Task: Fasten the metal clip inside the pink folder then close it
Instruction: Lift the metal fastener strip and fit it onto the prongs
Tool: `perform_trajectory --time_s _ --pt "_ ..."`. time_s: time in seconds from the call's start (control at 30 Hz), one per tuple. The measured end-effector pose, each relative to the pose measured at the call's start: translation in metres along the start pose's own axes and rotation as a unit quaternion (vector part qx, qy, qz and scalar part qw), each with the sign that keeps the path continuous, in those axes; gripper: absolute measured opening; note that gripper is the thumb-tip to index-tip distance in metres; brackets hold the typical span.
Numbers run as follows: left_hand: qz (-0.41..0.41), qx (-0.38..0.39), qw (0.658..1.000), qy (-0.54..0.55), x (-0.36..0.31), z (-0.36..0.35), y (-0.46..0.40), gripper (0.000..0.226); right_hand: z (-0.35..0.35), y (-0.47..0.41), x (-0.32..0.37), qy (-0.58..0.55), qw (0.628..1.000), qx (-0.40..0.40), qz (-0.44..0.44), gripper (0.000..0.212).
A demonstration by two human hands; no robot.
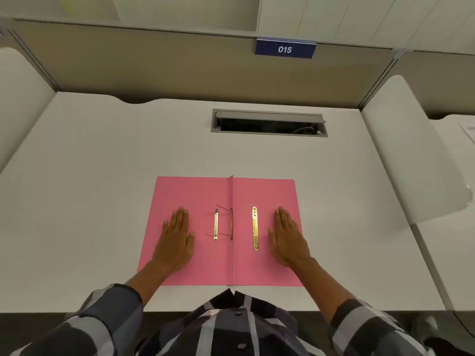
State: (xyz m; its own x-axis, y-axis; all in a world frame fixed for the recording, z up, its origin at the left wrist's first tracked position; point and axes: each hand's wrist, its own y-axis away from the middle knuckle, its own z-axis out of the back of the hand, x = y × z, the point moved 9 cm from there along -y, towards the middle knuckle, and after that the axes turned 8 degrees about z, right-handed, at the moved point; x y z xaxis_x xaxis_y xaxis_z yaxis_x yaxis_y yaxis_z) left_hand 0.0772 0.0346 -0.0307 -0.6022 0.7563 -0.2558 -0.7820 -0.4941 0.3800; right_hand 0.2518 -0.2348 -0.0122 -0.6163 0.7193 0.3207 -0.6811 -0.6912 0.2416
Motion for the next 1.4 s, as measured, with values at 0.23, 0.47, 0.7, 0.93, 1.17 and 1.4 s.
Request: perform_trajectory --time_s 0.23,0.47,0.7,0.93,1.17,1.4 --pt "0.004 0.014 1.000 0.000 0.004 -0.012 0.000 0.072 -0.011 0.004 -0.002 0.037 0.998 0.040 0.000 0.072" --pt "0.000 0.018 1.000 0.013 0.006 -0.013 -0.002 0.072 -0.010 0.002 -0.002 0.037 0.998 0.058 0.000 0.074" --pt "-0.032 -0.034 0.990 0.133 -0.001 0.016 0.003 0.062 0.033 -0.018 0.007 0.044 0.998 -0.041 0.018 0.054" --pt "-0.045 -0.101 0.972 0.210 -0.016 0.025 0.029 0.032 0.031 -0.047 0.029 -0.058 0.998 0.026 0.004 0.078" --pt "0.001 -0.051 0.963 0.265 -0.023 0.005 0.033 0.025 0.027 -0.069 0.041 -0.005 0.997 0.072 0.001 0.094" --pt "0.019 -0.018 0.939 0.343 -0.031 -0.006 0.028 0.027 0.025 -0.082 0.041 -0.002 0.995 0.102 -0.006 0.094"
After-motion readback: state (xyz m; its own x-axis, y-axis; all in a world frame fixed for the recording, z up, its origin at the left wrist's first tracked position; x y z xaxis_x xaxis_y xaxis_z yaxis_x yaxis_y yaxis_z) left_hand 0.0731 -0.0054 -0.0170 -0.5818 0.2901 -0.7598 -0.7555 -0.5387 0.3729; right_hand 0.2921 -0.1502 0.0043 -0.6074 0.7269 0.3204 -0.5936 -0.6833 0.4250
